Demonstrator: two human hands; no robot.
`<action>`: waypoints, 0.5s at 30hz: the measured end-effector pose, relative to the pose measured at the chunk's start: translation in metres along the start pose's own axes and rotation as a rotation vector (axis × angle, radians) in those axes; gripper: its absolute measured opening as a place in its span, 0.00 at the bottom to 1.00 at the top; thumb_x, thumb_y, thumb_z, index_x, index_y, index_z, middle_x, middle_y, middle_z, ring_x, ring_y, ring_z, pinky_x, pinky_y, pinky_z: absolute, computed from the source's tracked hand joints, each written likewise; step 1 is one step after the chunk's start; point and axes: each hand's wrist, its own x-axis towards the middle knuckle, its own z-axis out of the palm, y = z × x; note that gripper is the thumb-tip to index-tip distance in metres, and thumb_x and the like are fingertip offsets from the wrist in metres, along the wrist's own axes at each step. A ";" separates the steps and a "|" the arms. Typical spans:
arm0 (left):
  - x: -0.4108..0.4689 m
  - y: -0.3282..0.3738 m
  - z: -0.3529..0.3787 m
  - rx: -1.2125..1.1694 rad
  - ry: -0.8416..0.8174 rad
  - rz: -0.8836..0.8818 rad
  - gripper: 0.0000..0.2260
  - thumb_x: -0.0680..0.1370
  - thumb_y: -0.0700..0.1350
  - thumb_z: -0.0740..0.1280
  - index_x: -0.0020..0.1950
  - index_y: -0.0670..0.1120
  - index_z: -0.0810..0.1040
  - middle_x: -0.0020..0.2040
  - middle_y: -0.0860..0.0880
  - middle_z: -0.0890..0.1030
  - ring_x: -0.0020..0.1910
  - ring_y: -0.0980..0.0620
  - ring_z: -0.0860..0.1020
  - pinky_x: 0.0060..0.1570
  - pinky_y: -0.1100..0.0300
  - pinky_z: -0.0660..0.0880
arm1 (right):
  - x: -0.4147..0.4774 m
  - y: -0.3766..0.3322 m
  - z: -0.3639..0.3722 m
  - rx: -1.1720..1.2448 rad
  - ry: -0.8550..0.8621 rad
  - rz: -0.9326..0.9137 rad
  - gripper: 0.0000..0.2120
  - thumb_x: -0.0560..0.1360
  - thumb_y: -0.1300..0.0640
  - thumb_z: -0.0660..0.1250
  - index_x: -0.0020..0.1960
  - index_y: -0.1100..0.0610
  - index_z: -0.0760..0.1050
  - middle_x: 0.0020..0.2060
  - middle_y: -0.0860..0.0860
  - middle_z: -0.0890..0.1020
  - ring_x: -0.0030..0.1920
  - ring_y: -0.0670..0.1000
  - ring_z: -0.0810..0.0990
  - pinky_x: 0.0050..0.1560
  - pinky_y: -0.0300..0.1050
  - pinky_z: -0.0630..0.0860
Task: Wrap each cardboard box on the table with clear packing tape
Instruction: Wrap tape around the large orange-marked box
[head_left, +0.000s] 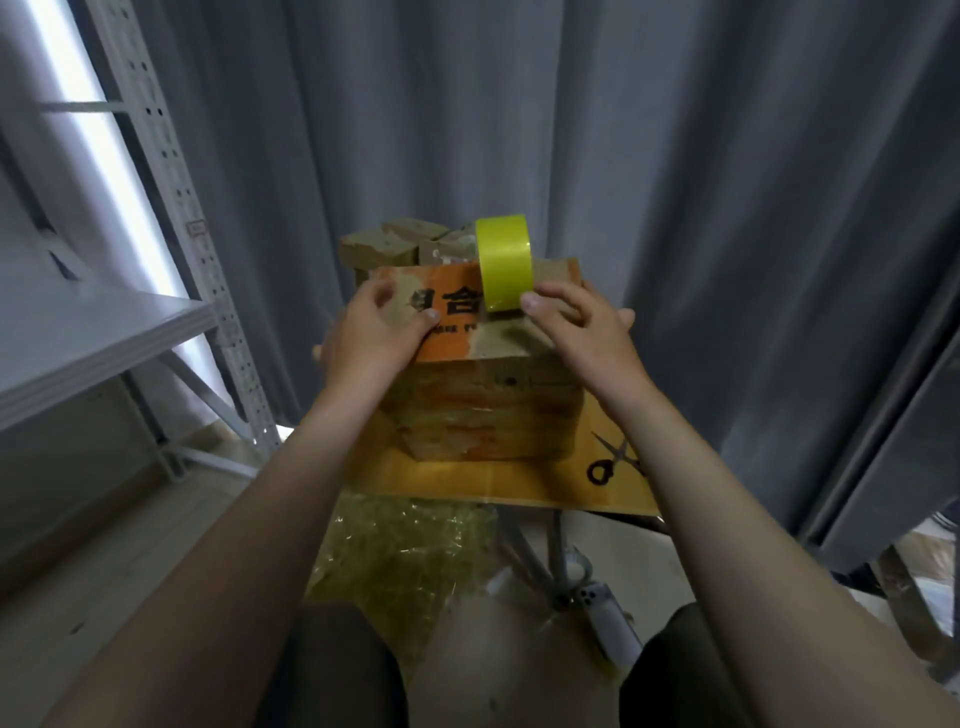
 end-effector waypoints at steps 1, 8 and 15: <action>0.002 0.005 -0.001 0.042 -0.015 0.006 0.29 0.71 0.68 0.71 0.70 0.60 0.75 0.71 0.55 0.76 0.71 0.45 0.74 0.71 0.38 0.65 | 0.008 0.000 -0.001 -0.019 0.008 -0.006 0.09 0.77 0.36 0.69 0.56 0.36 0.80 0.67 0.45 0.76 0.71 0.50 0.60 0.76 0.52 0.57; 0.019 0.029 0.014 0.461 -0.342 0.349 0.39 0.73 0.74 0.63 0.77 0.53 0.69 0.82 0.47 0.58 0.80 0.39 0.54 0.77 0.38 0.54 | 0.053 0.019 0.005 -0.189 0.080 0.025 0.10 0.80 0.41 0.68 0.58 0.43 0.81 0.61 0.45 0.76 0.73 0.54 0.62 0.72 0.50 0.55; 0.035 0.039 0.045 0.662 -0.404 0.530 0.34 0.80 0.68 0.58 0.82 0.55 0.59 0.83 0.53 0.58 0.82 0.45 0.56 0.78 0.38 0.52 | 0.093 0.028 0.013 -0.322 0.067 -0.011 0.13 0.82 0.43 0.66 0.57 0.50 0.82 0.62 0.51 0.79 0.70 0.60 0.65 0.61 0.46 0.62</action>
